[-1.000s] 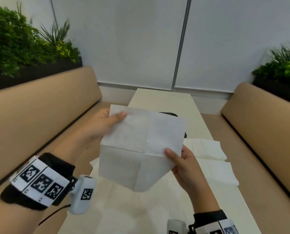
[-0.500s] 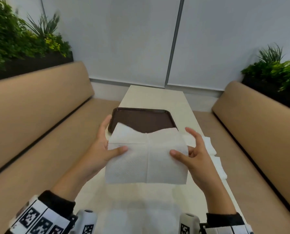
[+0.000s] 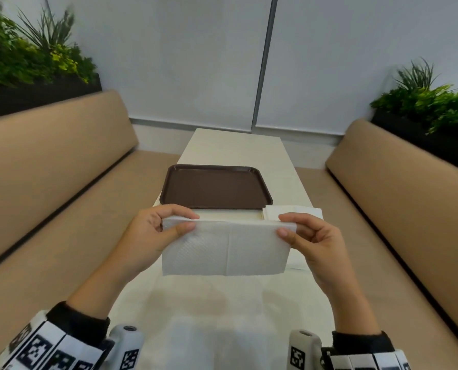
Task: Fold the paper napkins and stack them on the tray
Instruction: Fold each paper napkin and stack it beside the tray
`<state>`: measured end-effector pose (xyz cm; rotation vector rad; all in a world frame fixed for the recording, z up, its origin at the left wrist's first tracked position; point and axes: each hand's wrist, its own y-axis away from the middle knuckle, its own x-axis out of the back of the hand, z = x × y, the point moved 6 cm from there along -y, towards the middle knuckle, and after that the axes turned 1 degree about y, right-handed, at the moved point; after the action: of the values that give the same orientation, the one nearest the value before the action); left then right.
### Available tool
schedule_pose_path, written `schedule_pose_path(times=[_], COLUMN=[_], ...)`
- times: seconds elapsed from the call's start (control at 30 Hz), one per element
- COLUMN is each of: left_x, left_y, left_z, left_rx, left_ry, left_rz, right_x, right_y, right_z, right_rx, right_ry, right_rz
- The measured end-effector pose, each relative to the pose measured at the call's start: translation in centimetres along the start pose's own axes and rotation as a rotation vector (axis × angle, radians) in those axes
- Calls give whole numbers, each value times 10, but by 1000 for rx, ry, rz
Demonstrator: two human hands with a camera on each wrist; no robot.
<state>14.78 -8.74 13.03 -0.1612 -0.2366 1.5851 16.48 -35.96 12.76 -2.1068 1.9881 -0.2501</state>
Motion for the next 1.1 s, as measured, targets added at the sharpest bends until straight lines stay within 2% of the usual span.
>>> schedule_pose_path(times=[0.23, 0.37, 0.47, 0.53, 0.6, 0.77, 0.9, 1.0, 1.1], left_x=[-14, -27, -49, -69, -89, -134, -174, -202, -221], left_y=[-14, -23, -24, -22, -21, -48, -97, -128, -142], left_z=[-8, -22, -39, -53, -70, -104, -129, -156, -182], left_rx=[-32, 8, 42, 92, 140, 209, 308, 410, 426], left_ry=[-64, -226, -318, -278, -204, -141, -70, 42, -67], left_rz=[-16, -35, -144, -245, -318, -340, -302, -301, -278], right_x=[21, 41, 55, 69, 87, 128, 157, 180, 196], right_y=[-6, -11, -6, 0, 6, 1, -37, -73, -94], right_z=[3, 4, 23, 46, 70, 104, 113, 126, 153], right_rx=[8, -1, -82, -160, -207, -302, -404, -417, -461], right_ry=[192, 408, 243, 167, 180, 277, 313, 473, 636], right_rz=[30, -10, -123, -143, -123, -50, -13, 104, 137])
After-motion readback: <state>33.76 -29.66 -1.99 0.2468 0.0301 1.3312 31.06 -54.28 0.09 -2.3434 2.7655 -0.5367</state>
